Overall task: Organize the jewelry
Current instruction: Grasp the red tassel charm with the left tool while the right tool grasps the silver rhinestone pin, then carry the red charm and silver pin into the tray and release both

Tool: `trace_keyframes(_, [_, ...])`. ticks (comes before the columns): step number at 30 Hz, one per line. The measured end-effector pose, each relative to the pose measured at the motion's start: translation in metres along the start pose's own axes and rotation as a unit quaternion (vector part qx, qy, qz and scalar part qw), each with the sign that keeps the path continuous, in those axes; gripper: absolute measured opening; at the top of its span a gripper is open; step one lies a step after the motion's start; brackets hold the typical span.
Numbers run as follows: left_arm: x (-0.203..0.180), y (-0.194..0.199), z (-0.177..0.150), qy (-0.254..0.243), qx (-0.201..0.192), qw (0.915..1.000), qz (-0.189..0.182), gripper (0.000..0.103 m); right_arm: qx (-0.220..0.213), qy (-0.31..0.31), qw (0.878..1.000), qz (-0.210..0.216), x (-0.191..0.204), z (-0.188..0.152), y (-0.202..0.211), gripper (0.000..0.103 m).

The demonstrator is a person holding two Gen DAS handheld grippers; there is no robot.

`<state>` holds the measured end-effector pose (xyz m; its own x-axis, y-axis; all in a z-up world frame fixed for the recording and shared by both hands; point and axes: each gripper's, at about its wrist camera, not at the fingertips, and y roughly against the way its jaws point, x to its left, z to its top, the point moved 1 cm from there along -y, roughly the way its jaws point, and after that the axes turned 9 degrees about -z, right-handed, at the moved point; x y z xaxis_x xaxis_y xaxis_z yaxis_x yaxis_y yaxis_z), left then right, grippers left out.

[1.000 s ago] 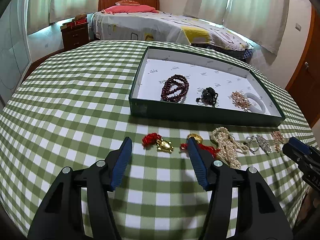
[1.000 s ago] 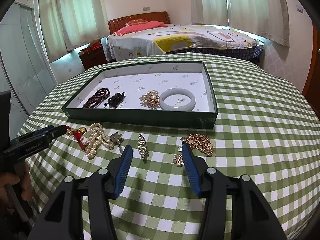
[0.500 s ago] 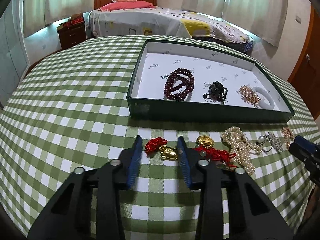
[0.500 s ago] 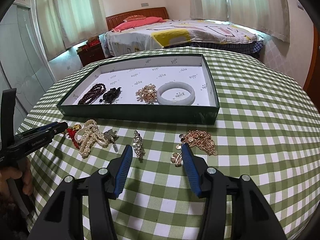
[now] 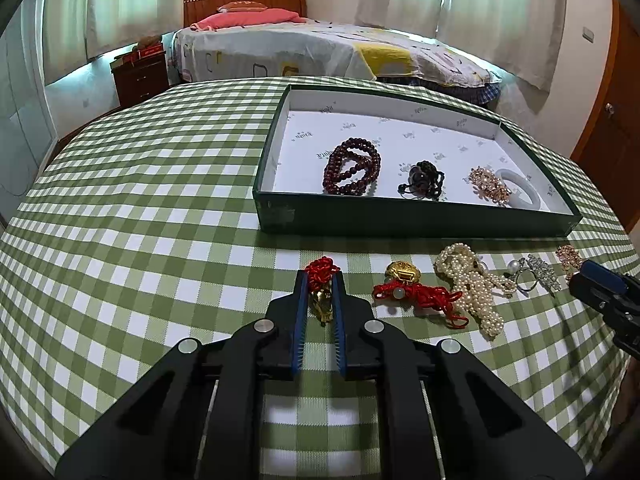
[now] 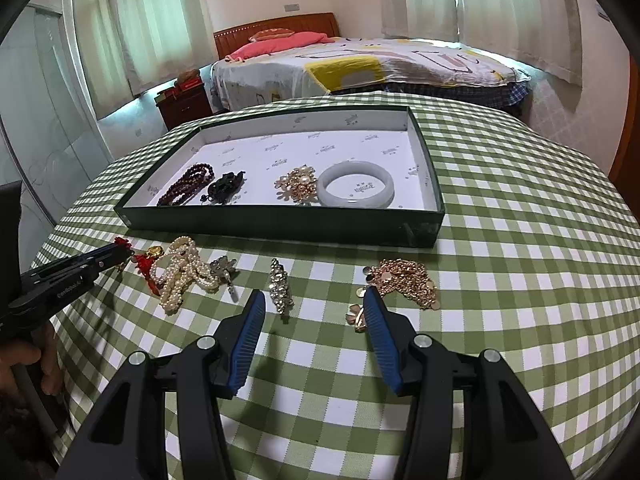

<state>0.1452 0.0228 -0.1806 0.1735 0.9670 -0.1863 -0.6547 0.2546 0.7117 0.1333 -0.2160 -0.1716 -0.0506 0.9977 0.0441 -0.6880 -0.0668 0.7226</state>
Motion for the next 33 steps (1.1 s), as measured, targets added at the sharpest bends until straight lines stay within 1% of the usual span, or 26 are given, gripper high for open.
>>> trace_keyframes(6, [0.002, 0.008, 0.000, 0.003, -0.006, 1.0000, 0.000, 0.009, 0.002, 0.012, 1.000, 0.008, 0.010, 0.005, -0.006, 0.051])
trace_keyframes(8, [0.003, 0.010, 0.000, 0.004, -0.008, 1.0000, 0.001, 0.009, 0.003, 0.020, 1.000, 0.008, 0.015, 0.007, -0.009, 0.048])
trace_keyframes(14, [0.005, 0.013, 0.001, 0.005, -0.011, 0.9999, 0.005, 0.008, 0.019, 0.033, 0.999, 0.014, 0.023, 0.010, -0.024, 0.037])
trace_keyframes(17, [0.005, 0.014, 0.001, 0.004, -0.012, 0.9999, 0.005, 0.007, 0.020, 0.046, 0.999, 0.008, 0.027, 0.009, -0.025, 0.031])
trace_keyframes(19, [0.005, 0.014, 0.001, 0.004, -0.012, 0.9999, 0.005, 0.007, 0.021, 0.052, 0.998, 0.008, 0.028, 0.008, -0.023, 0.020])
trace_keyframes(21, [0.005, 0.014, 0.001, 0.004, -0.011, 0.9999, 0.005, 0.007, 0.021, 0.052, 0.998, 0.007, 0.026, 0.007, -0.022, 0.014])
trace_keyframes(33, [0.000, 0.021, 0.001, 0.003, -0.019, 0.9998, 0.001, 0.007, 0.006, 0.044, 0.999, 0.007, 0.021, 0.004, -0.008, 0.013])
